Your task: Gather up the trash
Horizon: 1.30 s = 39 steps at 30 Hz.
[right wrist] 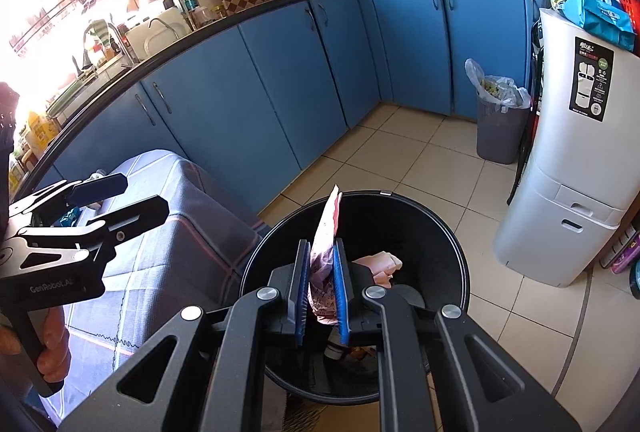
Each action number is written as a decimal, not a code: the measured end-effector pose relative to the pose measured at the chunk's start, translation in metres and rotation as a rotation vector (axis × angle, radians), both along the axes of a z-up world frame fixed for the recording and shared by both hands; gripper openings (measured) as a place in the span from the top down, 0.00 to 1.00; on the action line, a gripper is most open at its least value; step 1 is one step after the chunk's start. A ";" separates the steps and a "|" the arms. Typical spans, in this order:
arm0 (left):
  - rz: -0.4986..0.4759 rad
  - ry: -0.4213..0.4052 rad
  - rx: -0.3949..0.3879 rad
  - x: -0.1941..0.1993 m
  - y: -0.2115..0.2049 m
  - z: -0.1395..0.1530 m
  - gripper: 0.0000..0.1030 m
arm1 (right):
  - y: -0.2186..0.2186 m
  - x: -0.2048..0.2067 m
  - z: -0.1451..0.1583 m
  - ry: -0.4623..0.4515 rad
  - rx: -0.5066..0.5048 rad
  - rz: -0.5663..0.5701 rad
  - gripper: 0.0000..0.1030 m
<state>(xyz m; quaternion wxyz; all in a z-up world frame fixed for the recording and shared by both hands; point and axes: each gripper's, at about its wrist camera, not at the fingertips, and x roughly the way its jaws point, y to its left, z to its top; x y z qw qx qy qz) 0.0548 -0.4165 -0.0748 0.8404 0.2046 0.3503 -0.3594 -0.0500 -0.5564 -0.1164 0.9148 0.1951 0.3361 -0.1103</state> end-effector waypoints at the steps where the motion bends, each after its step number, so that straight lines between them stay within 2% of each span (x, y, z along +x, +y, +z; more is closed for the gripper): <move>1: 0.000 0.000 0.001 0.000 0.000 0.000 0.20 | 0.001 0.000 0.000 0.001 -0.004 -0.004 0.88; 4: 0.001 0.004 0.002 0.001 0.001 0.000 0.20 | 0.000 0.000 0.001 0.013 -0.022 -0.014 0.88; 5: 0.001 0.006 0.002 0.001 0.002 0.000 0.20 | 0.001 0.001 0.001 0.018 -0.031 -0.015 0.79; 6: 0.001 0.005 0.002 0.001 0.002 0.000 0.20 | 0.002 0.001 0.002 0.021 -0.050 -0.020 0.51; 8: 0.001 0.006 0.004 0.000 0.001 0.001 0.17 | 0.005 -0.001 0.003 0.013 -0.082 -0.026 0.14; 9: 0.001 0.004 0.006 0.000 0.002 0.001 0.15 | 0.008 -0.004 0.006 -0.009 -0.108 -0.025 0.14; 12: 0.000 -0.003 0.004 -0.001 0.002 0.002 0.12 | 0.011 -0.004 0.008 -0.002 -0.145 -0.026 0.14; 16: 0.000 0.021 -0.004 0.001 0.002 0.003 0.04 | 0.012 -0.003 0.009 -0.007 -0.141 -0.024 0.14; 30: 0.095 0.061 -0.017 0.026 0.034 0.003 0.03 | 0.019 0.001 0.014 -0.014 -0.116 -0.015 0.14; 39: 0.136 -0.026 -0.009 0.044 0.079 0.014 0.03 | 0.050 0.021 0.024 -0.008 -0.132 0.031 0.14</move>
